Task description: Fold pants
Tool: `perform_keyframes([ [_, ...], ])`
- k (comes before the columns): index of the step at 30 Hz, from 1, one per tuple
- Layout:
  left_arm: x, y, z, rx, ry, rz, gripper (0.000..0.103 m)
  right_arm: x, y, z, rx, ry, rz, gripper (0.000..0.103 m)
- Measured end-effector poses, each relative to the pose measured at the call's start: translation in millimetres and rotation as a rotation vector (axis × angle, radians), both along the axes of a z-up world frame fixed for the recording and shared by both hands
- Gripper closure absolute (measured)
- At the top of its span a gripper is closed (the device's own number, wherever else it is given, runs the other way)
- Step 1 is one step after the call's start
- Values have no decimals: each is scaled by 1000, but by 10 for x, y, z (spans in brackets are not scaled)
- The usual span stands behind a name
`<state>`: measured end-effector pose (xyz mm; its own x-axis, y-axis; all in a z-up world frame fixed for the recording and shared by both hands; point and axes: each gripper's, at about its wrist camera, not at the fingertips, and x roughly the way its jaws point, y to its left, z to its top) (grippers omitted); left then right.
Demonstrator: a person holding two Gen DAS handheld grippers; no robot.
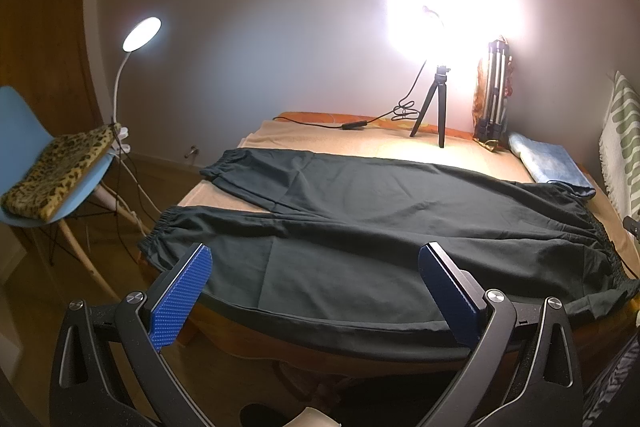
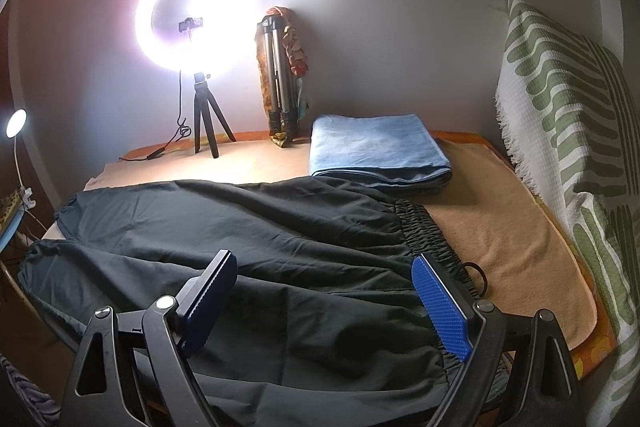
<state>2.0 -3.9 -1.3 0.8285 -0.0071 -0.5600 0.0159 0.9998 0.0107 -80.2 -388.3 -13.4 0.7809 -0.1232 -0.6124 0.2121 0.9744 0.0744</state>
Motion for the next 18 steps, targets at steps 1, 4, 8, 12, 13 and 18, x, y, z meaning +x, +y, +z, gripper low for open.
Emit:
perform_keyframes([
  [1, -1, 0, 0, 0, 0, 0, 0, 1, -3, 1, 0, 0, 1, 12],
  [4, -4, -7, -9, -2, 3, 0, 0, -3, 1, 5, -2, 0, 5, 12],
  [8, 9, -4, -20, -13, 16, -1, 0, -3, -1, 6, -1, 0, 7, 12],
  [12, 49, 66, -6, -35, 34, -3, 0, -1, 14, 6, -2, 2, 18, 12],
  [13, 52, 94, 2, -39, 35, -1, 0, 0, 20, 6, -1, 1, 25, 12],
  [18, 56, 289, 80, -40, 14, 1, 0, -6, 80, -2, 19, -15, 72, 12],
])
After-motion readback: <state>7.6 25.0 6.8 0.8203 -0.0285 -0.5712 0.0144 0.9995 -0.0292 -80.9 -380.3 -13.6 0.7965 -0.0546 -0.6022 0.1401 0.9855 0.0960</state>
